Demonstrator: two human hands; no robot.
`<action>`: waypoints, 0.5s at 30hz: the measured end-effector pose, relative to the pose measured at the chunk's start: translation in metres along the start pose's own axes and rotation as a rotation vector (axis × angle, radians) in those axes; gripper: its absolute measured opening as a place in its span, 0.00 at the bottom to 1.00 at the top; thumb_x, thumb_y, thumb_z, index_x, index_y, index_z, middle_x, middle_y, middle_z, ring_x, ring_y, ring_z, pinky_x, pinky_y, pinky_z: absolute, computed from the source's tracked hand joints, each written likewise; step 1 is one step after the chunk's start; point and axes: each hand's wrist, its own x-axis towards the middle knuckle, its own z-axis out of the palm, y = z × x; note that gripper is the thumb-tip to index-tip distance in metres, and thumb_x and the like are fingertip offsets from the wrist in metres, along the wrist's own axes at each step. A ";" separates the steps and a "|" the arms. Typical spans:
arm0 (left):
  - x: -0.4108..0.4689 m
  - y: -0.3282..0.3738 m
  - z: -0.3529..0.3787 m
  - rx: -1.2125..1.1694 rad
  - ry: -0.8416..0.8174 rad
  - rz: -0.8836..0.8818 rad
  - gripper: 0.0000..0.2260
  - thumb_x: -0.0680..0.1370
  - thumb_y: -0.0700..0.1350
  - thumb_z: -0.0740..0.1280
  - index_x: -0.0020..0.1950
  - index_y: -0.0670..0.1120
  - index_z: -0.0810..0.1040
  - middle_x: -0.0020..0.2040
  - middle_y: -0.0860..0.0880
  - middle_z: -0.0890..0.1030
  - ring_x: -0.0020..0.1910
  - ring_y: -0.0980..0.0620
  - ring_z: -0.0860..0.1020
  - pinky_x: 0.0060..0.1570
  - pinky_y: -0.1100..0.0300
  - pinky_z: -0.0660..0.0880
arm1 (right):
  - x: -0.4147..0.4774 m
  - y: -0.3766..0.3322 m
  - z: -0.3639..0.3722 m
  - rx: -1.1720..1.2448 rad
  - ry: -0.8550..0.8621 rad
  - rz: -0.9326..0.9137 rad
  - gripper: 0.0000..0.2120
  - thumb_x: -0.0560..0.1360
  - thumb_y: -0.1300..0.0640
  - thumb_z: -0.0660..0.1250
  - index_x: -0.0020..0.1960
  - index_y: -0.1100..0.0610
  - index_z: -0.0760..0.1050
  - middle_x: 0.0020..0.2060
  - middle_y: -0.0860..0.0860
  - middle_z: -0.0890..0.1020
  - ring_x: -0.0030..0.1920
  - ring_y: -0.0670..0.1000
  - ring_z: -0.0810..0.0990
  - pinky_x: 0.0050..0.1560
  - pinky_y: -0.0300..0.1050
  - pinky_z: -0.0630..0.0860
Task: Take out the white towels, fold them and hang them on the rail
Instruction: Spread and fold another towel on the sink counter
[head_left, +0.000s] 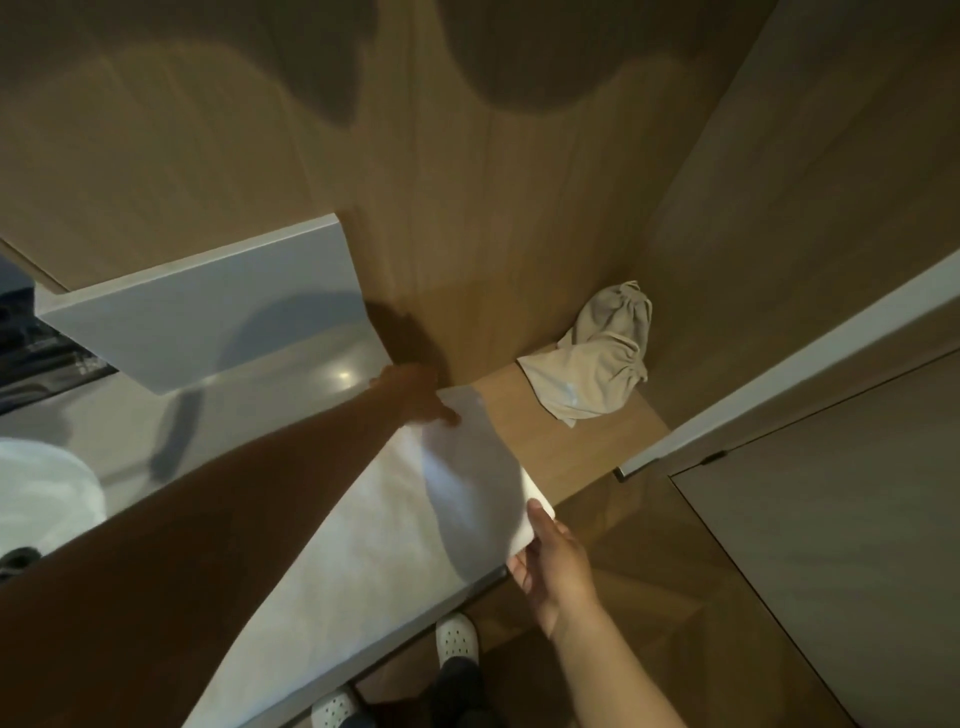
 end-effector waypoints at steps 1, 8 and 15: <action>0.003 -0.002 -0.002 -0.075 -0.004 -0.002 0.28 0.69 0.59 0.75 0.59 0.41 0.77 0.57 0.43 0.79 0.59 0.43 0.76 0.58 0.51 0.75 | 0.001 0.001 0.000 0.008 0.002 0.009 0.12 0.78 0.52 0.68 0.58 0.58 0.76 0.49 0.57 0.85 0.49 0.56 0.84 0.45 0.48 0.81; -0.006 -0.025 -0.014 -0.508 -0.090 0.078 0.10 0.69 0.54 0.77 0.42 0.50 0.82 0.41 0.50 0.82 0.42 0.52 0.80 0.38 0.63 0.73 | -0.005 0.001 -0.007 0.001 -0.081 -0.074 0.17 0.76 0.51 0.69 0.61 0.59 0.78 0.47 0.55 0.86 0.46 0.53 0.86 0.44 0.44 0.82; -0.071 -0.033 -0.049 -0.616 0.234 0.190 0.16 0.72 0.58 0.73 0.27 0.55 0.75 0.26 0.59 0.74 0.28 0.63 0.74 0.29 0.71 0.66 | -0.029 -0.029 0.007 -0.015 -0.269 -0.265 0.22 0.71 0.47 0.68 0.62 0.55 0.76 0.54 0.53 0.82 0.49 0.51 0.83 0.44 0.44 0.79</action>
